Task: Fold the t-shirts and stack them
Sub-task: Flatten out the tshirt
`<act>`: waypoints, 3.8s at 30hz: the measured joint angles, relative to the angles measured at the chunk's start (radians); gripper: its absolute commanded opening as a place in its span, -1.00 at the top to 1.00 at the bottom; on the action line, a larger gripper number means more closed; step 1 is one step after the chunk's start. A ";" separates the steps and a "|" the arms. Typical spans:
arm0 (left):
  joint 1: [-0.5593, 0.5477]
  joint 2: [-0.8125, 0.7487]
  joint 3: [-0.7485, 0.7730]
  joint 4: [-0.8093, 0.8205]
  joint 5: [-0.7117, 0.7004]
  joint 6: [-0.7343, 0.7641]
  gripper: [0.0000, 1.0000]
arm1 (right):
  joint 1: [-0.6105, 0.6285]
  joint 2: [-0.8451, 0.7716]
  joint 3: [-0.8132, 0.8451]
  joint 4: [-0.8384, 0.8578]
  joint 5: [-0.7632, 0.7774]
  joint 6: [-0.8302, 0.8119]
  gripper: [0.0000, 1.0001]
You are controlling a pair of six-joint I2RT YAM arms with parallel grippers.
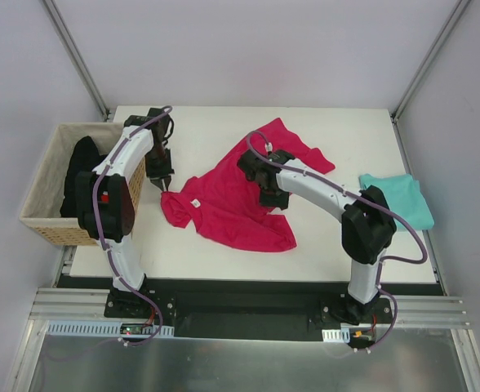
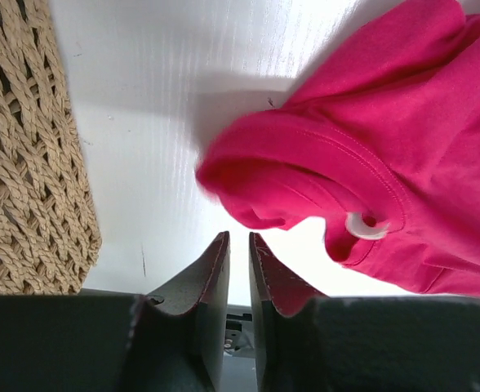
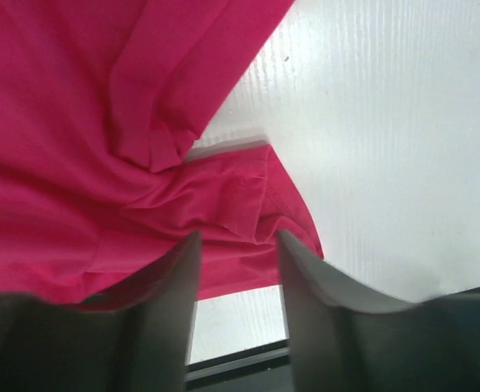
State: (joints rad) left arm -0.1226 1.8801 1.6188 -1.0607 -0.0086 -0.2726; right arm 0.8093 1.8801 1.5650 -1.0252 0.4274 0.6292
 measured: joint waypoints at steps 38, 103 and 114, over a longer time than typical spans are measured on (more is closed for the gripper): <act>0.000 -0.118 0.148 -0.050 -0.028 -0.012 0.72 | 0.301 0.346 0.389 -0.029 -0.138 -0.331 -0.24; 0.000 -0.167 0.117 -0.082 -0.079 -0.011 0.72 | 0.356 0.308 0.150 0.064 -0.186 -0.216 0.98; 0.000 -0.167 0.117 -0.082 -0.079 -0.012 0.72 | 0.340 0.228 0.059 0.023 -0.105 -0.123 0.97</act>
State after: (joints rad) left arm -0.1226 1.7126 1.7359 -1.1431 -0.0875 -0.2844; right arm 1.1496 2.1082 1.6241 -1.0023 0.3229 0.5060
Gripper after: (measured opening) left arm 0.141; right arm 0.018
